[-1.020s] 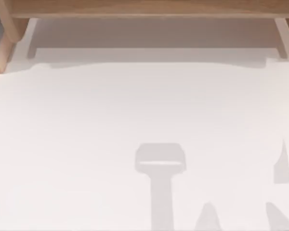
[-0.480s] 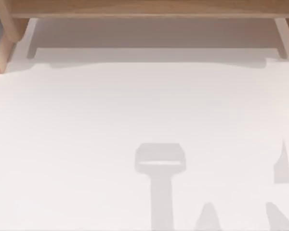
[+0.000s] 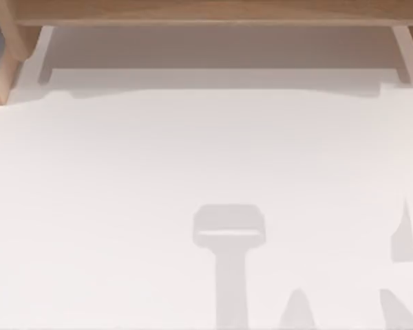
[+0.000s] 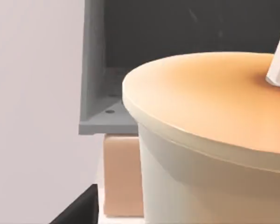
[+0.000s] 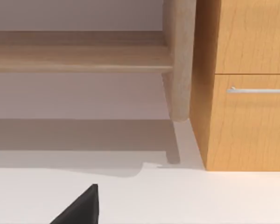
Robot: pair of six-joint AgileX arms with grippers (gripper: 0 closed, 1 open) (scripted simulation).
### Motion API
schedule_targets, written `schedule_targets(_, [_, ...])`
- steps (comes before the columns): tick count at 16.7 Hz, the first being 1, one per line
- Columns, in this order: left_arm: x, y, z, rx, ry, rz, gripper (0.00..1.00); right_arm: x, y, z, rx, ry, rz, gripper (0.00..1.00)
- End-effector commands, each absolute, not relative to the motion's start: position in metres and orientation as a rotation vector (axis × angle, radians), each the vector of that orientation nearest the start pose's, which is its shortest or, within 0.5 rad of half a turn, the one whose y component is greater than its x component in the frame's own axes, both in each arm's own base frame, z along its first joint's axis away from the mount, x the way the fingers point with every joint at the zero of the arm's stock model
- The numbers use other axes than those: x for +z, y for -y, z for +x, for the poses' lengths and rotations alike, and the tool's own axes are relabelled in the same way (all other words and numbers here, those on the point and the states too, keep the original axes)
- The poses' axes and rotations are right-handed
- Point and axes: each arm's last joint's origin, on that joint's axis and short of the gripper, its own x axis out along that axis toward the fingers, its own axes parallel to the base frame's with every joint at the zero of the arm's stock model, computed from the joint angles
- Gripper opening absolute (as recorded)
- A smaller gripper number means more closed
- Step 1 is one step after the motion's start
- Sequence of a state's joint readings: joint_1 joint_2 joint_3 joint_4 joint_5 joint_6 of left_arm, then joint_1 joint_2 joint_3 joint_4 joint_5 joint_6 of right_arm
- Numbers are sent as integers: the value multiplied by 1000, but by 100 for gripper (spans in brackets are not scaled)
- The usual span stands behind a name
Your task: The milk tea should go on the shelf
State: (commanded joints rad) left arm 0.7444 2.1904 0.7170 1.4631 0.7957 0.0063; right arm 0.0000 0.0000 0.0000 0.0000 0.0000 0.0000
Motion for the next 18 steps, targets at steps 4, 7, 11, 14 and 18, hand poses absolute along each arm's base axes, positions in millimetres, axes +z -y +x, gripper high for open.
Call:
schedule_targets(4, [75,-222,288,-26,1,-11,100,160,1,106,0,0,0,100])
schedule_targets(7, [75,-222,288,-26,1,-11,92,160,1,106,0,0,0,100])
schedule_targets(11, [75,-222,288,-26,1,-11,62,160,1,106,0,0,0,100])
schedule_targets(14, [75,-222,288,-26,1,-11,40,160,1,106,0,0,0,100])
schedule_targets(18, [75,-222,288,-26,1,-11,10,160,1,106,0,0,0,100])
